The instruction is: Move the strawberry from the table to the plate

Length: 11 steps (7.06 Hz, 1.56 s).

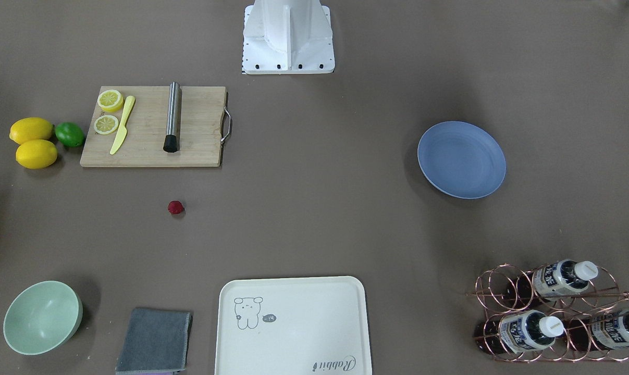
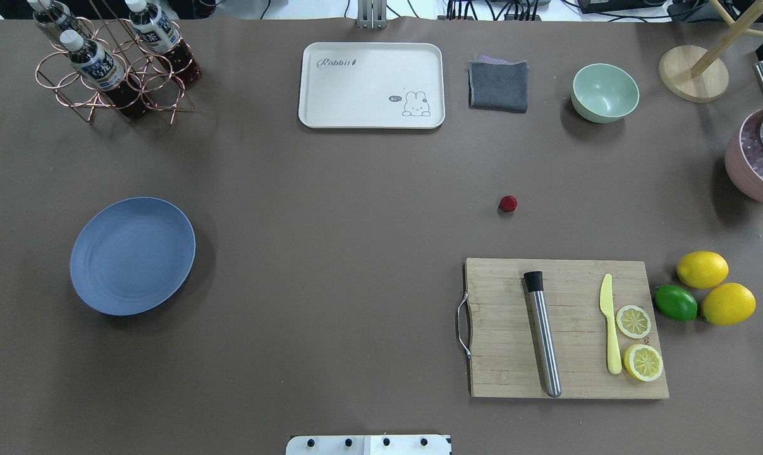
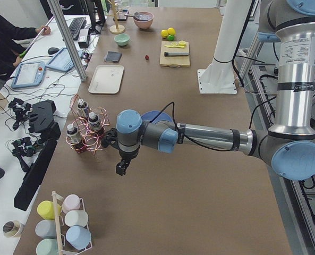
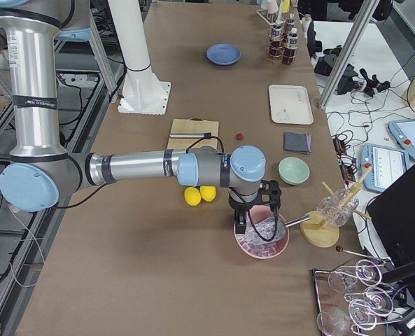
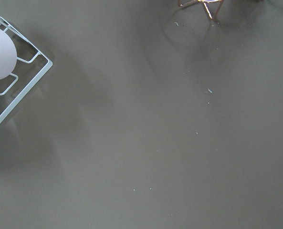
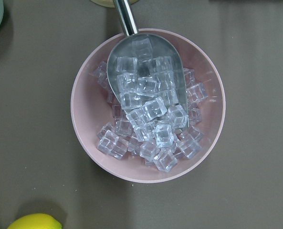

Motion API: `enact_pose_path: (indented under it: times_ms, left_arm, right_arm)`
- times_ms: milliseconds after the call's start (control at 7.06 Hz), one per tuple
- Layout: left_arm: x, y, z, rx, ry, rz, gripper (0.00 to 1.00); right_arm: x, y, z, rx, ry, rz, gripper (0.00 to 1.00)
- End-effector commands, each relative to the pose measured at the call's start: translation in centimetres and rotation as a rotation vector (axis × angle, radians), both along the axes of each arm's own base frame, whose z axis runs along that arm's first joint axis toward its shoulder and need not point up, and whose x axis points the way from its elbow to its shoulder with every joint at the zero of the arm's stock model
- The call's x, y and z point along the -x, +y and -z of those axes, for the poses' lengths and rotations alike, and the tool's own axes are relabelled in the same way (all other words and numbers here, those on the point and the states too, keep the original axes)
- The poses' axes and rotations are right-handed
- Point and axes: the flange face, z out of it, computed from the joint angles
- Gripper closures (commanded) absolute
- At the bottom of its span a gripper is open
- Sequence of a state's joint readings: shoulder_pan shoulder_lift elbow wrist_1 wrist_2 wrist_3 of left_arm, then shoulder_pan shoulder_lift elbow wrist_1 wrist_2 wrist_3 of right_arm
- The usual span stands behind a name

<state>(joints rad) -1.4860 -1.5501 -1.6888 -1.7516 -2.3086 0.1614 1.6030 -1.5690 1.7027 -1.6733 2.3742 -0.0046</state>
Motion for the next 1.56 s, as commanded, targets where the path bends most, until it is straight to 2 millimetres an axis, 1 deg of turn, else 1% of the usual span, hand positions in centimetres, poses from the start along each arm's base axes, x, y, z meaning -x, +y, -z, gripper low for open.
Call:
enact_pose_path:
  times_ms: [0,142,283,425,708,850,991,1133,1274,1416]
  left_arm:
    - [-3.0,-1.3,1.4,-0.036,-0.007,-0.056,0.02]
    - [-3.3,-1.5,1.6,-0.057,-0.004,-0.063,0.02]
    - [-3.4,-1.3,0.9,-0.074,0.003,-0.064,0.02]
    - [-3.3,-1.1,0.7,-0.070,0.005,-0.063,0.02]
    - [-3.4,-1.2,1.1,-0.134,0.019,-0.077,0.02]
    - [-4.6,-2.5,2.2,-0.129,0.041,-0.051,0.02]
    - [-4.6,-2.0,3.1,-0.124,0.063,-0.014,0.02]
    - [-4.9,-0.9,4.0,-0.099,0.130,0.020,0.02]
    - [-7.0,-0.4,4.9,-0.065,0.191,0.056,0.02]
    - [-10.4,0.6,5.1,-0.027,0.246,0.082,0.02]
  right_arm:
    - [0.1,-0.3,0.3,-0.006,0.001,0.000,0.00]
    - [0.1,-0.3,0.4,-0.008,0.001,0.000,0.00]
    - [0.1,-0.4,0.5,-0.011,0.001,0.000,0.00]
    - [0.1,-0.5,0.7,-0.014,0.002,0.000,0.00]
    - [0.1,-0.8,1.2,-0.026,-0.009,0.002,0.00]
    - [0.1,-0.8,2.3,-0.046,-0.010,0.001,0.00]
    - [0.5,-1.1,3.4,-0.065,-0.016,0.007,0.00]
    - [1.6,-2.4,5.3,-0.046,-0.046,-0.021,0.00]
    - [3.6,-3.0,7.0,-0.027,-0.052,-0.033,0.00]
    - [5.5,-3.0,8.2,-0.017,-0.057,-0.025,0.00]
